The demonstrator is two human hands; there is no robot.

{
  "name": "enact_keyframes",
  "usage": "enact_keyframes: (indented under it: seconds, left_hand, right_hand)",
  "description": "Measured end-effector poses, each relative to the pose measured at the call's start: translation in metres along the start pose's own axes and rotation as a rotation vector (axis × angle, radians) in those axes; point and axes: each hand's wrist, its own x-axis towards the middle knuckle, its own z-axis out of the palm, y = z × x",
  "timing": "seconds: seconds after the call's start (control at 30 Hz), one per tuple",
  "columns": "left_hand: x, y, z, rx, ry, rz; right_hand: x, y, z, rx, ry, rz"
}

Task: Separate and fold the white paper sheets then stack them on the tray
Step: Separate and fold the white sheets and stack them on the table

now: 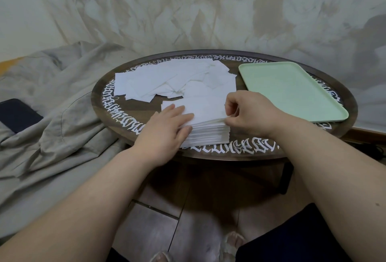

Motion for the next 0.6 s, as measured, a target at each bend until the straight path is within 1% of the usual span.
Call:
enact_keyframes:
  seconds: [0.1, 0.2, 0.3, 0.4, 0.47, 0.53, 0.6]
  left_hand:
    - [0.000, -0.003, 0.002, -0.016, -0.045, -0.065]
    - [0.000, -0.004, 0.008, -0.003, -0.062, -0.071]
    - [0.001, -0.003, 0.010, 0.019, -0.092, -0.077]
    - [0.000, -0.002, 0.011, 0.113, -0.114, -0.091]
    - [0.002, -0.002, 0.009, 0.171, -0.056, -0.074]
    - [0.004, 0.000, 0.004, 0.220, 0.089, 0.052]
    - [0.009, 0.001, 0.003, 0.201, 0.206, 0.168]
  right_hand:
    - [0.000, -0.001, 0.002, 0.010, -0.020, -0.016]
    - [-0.002, -0.002, 0.000, 0.088, -0.044, -0.029]
    - [-0.001, -0.001, 0.002, 0.055, -0.045, -0.025]
    - [0.000, 0.003, 0.005, 0.017, -0.039, -0.022]
    - [0.001, 0.004, 0.006, -0.020, -0.037, -0.043]
    - [0.004, 0.003, 0.004, -0.086, -0.038, -0.078]
    - [0.007, 0.003, 0.000, -0.167, -0.038, -0.134]
